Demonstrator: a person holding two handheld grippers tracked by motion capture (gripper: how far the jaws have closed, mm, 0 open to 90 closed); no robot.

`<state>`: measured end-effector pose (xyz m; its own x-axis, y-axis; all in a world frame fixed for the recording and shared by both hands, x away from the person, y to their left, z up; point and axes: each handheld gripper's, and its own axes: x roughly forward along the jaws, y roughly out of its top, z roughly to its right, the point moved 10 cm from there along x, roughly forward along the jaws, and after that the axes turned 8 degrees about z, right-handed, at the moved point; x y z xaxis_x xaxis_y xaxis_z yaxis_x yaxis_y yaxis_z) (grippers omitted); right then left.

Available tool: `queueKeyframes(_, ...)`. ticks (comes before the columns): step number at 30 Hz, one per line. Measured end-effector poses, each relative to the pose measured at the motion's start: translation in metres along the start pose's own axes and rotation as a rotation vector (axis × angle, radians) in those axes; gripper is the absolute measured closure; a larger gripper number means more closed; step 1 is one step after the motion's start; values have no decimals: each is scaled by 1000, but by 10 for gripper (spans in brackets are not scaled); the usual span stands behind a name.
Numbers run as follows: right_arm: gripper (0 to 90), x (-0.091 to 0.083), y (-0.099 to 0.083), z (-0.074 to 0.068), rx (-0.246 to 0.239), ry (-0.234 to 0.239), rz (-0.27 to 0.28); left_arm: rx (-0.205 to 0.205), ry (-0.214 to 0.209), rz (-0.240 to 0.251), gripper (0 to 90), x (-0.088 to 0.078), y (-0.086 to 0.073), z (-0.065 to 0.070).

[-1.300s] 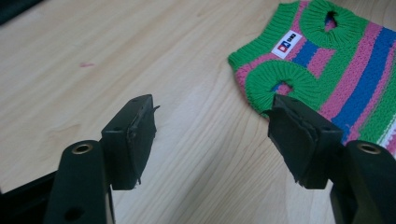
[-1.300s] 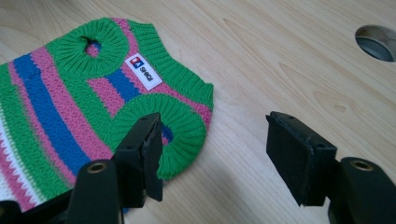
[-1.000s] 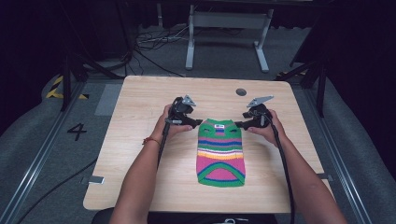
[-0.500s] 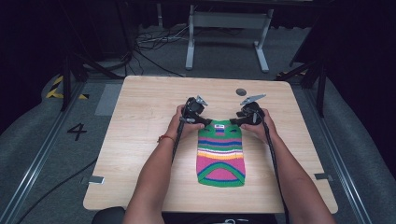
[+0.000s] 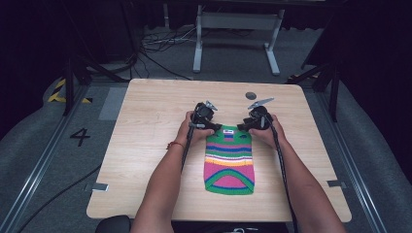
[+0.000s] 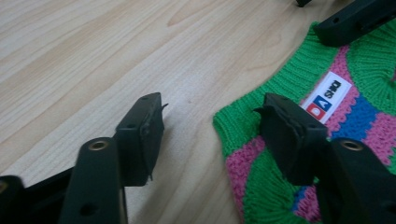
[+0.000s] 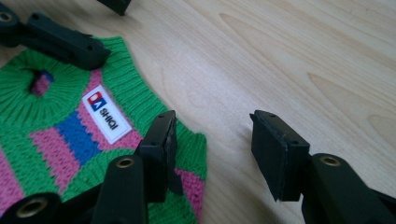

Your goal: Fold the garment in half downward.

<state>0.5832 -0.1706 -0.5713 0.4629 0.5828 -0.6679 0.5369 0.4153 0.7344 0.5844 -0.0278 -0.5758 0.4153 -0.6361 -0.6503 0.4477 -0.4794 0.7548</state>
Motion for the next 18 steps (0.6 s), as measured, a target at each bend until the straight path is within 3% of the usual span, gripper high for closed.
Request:
queueKeyframes(4,506,-3,-2,-4,-16,21,-18,3,-28,-9,499,-1,0,6)
queueKeyframes(10,479,-8,-3,-7,-29,26,-27,4,-27,-20,543,-1,0,8)
queueKeyframes(18,536,-4,-5,-6,-34,9,-30,11,-82,-34,683,-3,0,13)
